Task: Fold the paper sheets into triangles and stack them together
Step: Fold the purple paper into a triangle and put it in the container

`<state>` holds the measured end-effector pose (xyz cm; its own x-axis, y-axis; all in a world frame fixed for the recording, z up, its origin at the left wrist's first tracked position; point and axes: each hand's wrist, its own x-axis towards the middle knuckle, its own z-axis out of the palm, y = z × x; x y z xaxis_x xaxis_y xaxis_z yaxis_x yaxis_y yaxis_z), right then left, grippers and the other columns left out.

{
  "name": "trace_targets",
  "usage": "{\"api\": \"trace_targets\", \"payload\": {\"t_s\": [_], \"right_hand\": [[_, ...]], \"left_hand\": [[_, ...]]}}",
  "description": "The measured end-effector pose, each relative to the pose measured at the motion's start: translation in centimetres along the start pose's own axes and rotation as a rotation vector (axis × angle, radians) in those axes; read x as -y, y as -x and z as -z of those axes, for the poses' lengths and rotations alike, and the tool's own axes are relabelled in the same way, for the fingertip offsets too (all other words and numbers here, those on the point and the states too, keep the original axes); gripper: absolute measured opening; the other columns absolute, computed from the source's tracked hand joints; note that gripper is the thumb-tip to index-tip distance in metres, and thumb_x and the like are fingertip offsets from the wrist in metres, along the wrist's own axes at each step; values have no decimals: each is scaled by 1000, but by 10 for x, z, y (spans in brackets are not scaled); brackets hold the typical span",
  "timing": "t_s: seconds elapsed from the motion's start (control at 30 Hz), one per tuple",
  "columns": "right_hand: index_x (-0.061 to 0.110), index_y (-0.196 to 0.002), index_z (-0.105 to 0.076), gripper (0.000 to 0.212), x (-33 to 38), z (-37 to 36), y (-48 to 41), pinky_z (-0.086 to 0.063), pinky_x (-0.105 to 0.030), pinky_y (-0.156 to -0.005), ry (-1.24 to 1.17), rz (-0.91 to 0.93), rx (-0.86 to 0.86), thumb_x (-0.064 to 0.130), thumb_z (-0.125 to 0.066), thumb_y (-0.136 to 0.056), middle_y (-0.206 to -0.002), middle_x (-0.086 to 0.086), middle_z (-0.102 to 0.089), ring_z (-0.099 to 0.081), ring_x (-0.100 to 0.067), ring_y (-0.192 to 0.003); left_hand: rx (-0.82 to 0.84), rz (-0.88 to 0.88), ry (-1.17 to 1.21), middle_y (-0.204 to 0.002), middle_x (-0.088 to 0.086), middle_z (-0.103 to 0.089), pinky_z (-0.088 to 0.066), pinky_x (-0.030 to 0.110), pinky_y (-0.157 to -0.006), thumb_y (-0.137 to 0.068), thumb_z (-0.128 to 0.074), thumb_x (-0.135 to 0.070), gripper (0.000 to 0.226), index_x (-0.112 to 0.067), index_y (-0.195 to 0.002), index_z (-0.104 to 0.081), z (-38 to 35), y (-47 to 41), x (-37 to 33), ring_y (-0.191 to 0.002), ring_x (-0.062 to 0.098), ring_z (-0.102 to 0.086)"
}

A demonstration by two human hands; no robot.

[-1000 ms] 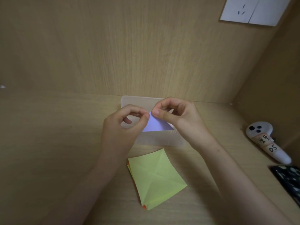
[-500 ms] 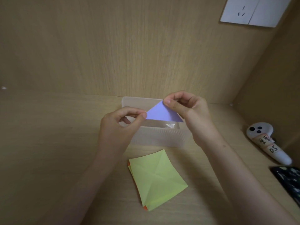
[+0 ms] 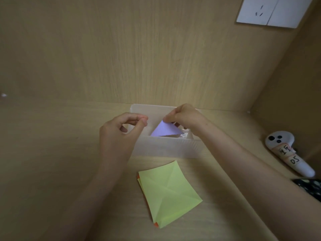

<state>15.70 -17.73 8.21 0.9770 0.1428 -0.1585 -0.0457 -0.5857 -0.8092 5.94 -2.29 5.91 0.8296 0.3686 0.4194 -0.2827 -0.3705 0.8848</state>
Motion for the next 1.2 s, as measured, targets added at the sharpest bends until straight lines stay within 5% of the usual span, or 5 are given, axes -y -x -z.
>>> {"api": "trace_targets", "payload": {"t_s": [0.23, 0.47, 0.83, 1.07, 1.2], "right_hand": [[3, -78, -62, 9, -10, -17, -19, -37, -16, -45, 390, -105, 104, 8, -68, -75, -62, -9, -52, -50, -19, -56], [12, -60, -48, 28, -16, -22, -25, -45, -28, -68, 612, -146, 104, 20, -72, -71, -61, -5, -48, -52, -22, -64], [7, -84, -60, 16, -1, 9, -8, -38, -16, -38, 631, -135, 237, 20, -69, -83, -70, -3, -59, -51, -12, -52], [0, -108, -63, 24, -8, -3, -8, -40, -28, -60, 853, -124, 279, 12, -59, -87, -76, -6, -54, -51, -22, -79], [-1, -89, -62, 14, -8, -5, -9, -39, -26, -58, 913, -106, 294, 12, -55, -90, -72, -5, -51, -52, -22, -77]], "left_hand": [[22, -9, -81, -63, -37, -60, -34, 6, -59, -81, -68, -17, 11, -27, -76, -70, -3, 2, 2, -59, -15, -51], [32, -38, -122, -74, -19, -68, -33, 5, -63, -81, -68, -17, 8, -23, -77, -71, -5, 1, 6, -70, -10, -56], [40, -74, -145, -78, -19, -68, -33, 3, -64, -81, -69, -17, 8, -24, -80, -72, -4, 3, 5, -74, -6, -57], [50, -96, -157, -78, -19, -68, -33, 3, -65, -81, -69, -16, 10, -26, -79, -71, -5, 3, 6, -77, -3, -58], [58, -107, -159, -78, -19, -68, -34, 4, -66, -82, -69, -16, 9, -24, -80, -71, -5, 4, 7, -78, 0, -59]]}}
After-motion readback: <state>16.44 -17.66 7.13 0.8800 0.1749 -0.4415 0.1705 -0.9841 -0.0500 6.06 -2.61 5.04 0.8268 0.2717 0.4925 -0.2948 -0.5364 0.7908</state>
